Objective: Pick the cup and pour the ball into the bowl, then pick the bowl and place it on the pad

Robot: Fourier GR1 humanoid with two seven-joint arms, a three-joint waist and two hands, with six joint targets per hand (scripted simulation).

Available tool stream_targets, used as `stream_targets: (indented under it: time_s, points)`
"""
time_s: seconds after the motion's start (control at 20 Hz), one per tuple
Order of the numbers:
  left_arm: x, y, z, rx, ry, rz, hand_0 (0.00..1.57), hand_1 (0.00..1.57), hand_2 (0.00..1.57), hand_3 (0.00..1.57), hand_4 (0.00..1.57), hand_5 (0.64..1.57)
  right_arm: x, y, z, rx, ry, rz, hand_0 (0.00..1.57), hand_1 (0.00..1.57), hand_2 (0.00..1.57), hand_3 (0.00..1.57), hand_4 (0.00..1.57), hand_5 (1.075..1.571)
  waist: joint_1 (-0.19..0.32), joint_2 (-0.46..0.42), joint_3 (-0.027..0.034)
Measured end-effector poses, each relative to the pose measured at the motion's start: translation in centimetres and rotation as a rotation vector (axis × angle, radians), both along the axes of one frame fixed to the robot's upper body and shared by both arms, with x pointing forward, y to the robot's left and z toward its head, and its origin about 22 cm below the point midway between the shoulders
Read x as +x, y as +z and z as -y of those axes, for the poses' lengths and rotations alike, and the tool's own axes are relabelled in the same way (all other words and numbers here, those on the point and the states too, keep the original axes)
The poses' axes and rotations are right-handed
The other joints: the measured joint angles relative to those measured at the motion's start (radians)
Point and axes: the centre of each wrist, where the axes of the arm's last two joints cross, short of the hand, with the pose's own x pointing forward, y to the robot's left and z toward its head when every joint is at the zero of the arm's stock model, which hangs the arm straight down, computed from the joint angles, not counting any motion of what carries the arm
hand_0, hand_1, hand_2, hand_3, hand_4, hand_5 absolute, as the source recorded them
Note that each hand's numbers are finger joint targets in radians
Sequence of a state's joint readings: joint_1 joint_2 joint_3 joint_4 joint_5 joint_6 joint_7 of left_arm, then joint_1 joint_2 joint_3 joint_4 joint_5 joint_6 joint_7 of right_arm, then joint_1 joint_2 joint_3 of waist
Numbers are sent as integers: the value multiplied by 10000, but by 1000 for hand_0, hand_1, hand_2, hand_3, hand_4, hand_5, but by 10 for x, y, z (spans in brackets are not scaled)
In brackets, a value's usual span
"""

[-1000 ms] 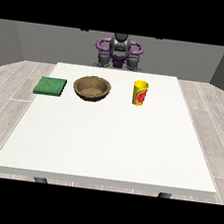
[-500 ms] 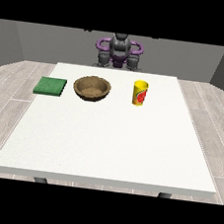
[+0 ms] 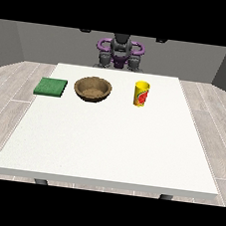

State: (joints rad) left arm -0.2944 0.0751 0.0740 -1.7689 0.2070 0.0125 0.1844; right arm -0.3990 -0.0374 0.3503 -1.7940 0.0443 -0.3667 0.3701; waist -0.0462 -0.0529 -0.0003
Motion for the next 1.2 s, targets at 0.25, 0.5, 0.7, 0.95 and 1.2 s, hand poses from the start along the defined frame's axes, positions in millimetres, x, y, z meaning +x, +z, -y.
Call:
stream_targets:
  time_s: [0.25,0.5,0.7,0.95,1.2]
  points:
    - [26,21,-14,753,678,1380,0,0,0,0,0,1447,8,15,6,78,241,1160,0,0,0,0,0,1567,-473,1551,4]
    - [42,-5,-36,1172,1444,1728,0,0,0,0,0,1426,3,30,17,181,745,1793,0,0,0,0,0,1569,-1031,2294,1]
    - [43,-46,-50,1196,1673,1808,0,0,0,0,0,1399,1,41,31,150,626,2271,0,0,0,0,0,1567,-1102,2726,-3]
    - [46,-86,-59,1201,1613,1632,0,0,0,0,0,1409,3,43,45,212,287,2307,0,0,0,0,0,1569,-912,2672,-4]
    - [45,-121,-66,1217,1609,1106,0,0,0,0,0,1444,0,40,68,262,250,2091,0,0,0,0,0,1568,-1011,2428,-2]
